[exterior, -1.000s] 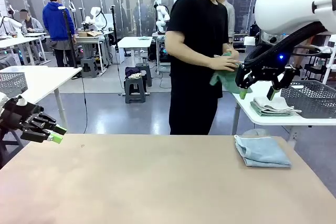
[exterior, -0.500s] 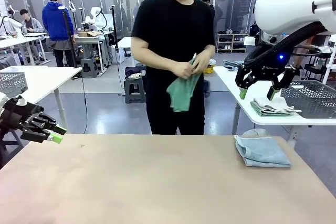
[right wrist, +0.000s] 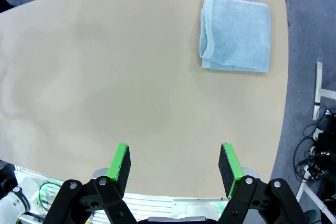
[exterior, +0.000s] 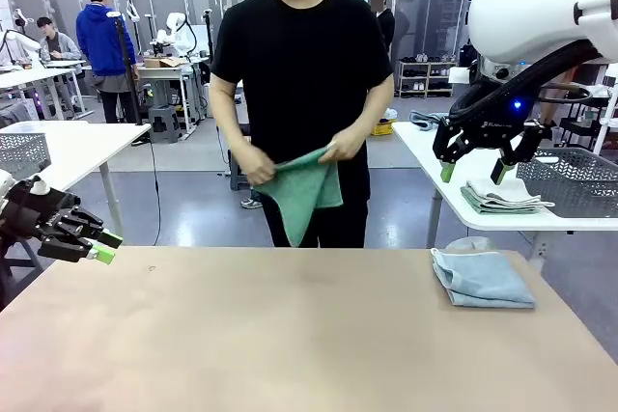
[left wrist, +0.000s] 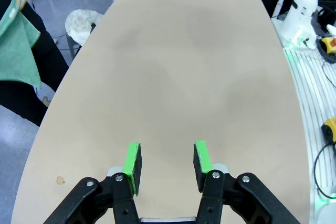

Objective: Fold the towels and place them in the basket.
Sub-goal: When a person lays out a Towel with hook on the table, fold it in half twice.

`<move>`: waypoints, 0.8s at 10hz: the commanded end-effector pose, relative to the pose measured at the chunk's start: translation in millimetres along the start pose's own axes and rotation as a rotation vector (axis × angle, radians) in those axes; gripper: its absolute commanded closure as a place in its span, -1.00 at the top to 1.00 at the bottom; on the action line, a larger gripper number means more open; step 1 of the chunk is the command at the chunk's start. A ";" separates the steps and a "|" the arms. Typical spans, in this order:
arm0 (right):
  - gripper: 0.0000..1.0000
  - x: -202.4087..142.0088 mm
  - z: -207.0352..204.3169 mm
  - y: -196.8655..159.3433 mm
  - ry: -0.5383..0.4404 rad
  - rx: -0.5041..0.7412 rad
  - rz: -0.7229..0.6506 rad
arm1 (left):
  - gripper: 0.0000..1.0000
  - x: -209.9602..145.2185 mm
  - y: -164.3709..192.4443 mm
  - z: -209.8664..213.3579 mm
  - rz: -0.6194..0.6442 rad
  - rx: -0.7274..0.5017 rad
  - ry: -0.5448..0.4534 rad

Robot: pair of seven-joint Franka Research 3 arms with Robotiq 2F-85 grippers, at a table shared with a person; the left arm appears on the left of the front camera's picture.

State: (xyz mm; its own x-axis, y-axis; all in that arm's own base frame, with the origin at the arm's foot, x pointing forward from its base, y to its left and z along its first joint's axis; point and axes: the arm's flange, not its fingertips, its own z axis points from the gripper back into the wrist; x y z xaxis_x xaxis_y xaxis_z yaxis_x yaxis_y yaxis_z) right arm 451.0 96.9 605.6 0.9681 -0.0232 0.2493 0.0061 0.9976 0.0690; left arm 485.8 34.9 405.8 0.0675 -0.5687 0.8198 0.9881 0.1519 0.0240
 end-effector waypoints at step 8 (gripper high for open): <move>0.70 1.0 -0.8 1.9 -0.009 0.007 -0.022 | 0.04 1.5 -0.9 2.0 -0.006 0.004 -0.004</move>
State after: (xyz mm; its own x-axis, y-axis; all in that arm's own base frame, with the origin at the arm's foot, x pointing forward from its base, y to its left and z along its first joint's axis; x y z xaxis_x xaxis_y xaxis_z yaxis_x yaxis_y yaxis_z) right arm 451.0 96.9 605.6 0.9681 -0.0233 0.2493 0.0062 0.9976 0.0690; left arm 485.8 34.9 405.8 0.0675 -0.5687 0.8198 0.9881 0.1519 0.0240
